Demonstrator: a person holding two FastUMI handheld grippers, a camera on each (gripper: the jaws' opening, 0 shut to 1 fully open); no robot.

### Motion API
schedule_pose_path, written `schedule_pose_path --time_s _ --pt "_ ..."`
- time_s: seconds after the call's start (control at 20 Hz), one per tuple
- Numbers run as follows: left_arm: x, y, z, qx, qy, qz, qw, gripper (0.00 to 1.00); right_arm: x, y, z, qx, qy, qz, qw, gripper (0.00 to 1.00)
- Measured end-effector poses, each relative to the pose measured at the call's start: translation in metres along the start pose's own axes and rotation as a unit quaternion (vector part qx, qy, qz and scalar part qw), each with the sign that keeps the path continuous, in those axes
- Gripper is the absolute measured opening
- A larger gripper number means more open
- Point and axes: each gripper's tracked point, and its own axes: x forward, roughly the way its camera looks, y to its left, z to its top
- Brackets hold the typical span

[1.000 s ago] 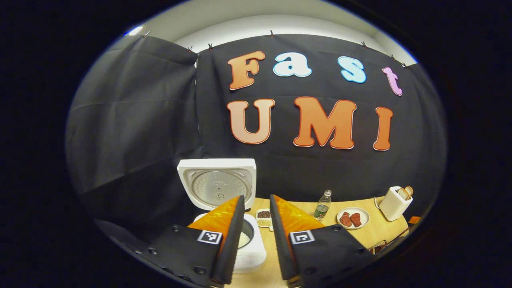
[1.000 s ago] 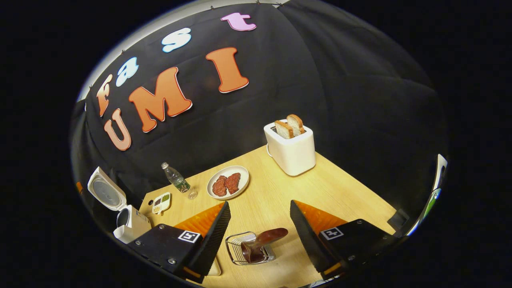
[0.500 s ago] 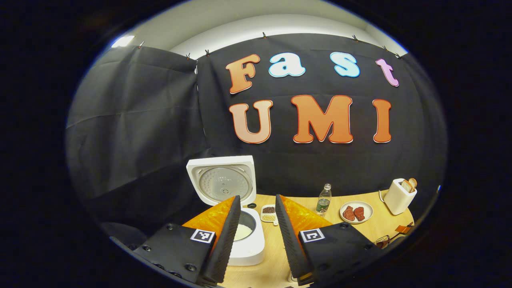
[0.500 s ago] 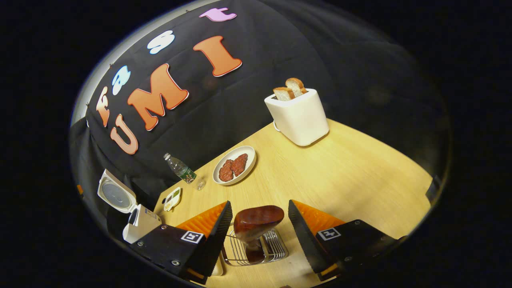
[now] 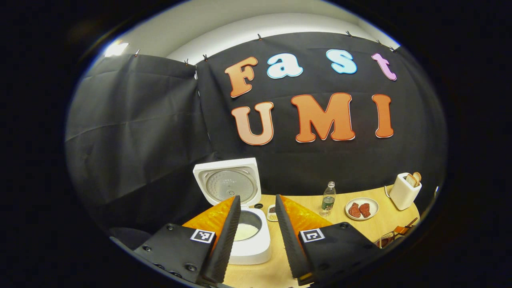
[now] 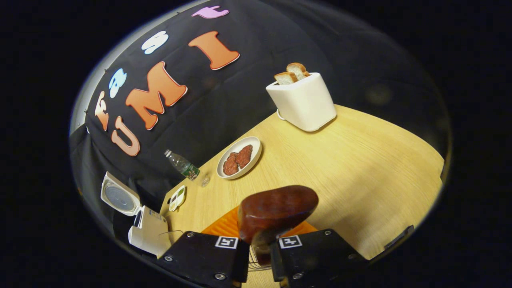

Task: Close the left gripper, press the button to open the rice cooker; take a wooden spoon from the chopstick holder with the right hand, scoop a spoonful of rice and pour it into the rice cooker, then put the wooden spoon back into the chopstick holder.

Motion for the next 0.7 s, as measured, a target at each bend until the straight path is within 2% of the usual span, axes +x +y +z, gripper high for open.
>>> schedule_pose_path --time_s 0.05,0.2,0.35,0.4,0.45,0.55,0.7 --pt "0.001 -0.001 -0.002 0.002 0.001 -0.003 1.000 0.64 -0.002 0.001 0.002 0.001 -0.002 -0.002 1.000 0.26" --pt "0.008 0.000 -0.008 -0.001 0.002 -0.012 1.000 0.64 -0.015 0.008 0.019 -0.003 -0.030 -0.007 1.000 0.16" --pt "0.015 0.004 -0.018 -0.015 0.008 -0.025 1.000 0.64 -0.029 0.026 0.044 -0.014 -0.060 0.000 0.998 0.14" --pt "0.018 0.007 -0.019 -0.016 0.007 -0.025 1.000 0.64 -0.033 0.034 0.050 -0.021 -0.064 0.001 0.998 0.18" --pt "0.021 0.009 -0.020 -0.017 0.004 -0.028 0.999 0.64 -0.038 0.041 0.057 -0.031 -0.070 -0.004 0.997 0.14" --pt "0.027 0.015 -0.024 -0.018 -0.002 -0.029 0.999 0.68 -0.051 0.062 0.073 -0.053 -0.088 0.003 0.995 0.14" --pt "0.035 0.026 -0.036 -0.028 0.002 -0.031 0.999 0.88 -0.071 0.103 0.087 -0.082 -0.110 0.026 0.990 0.14"
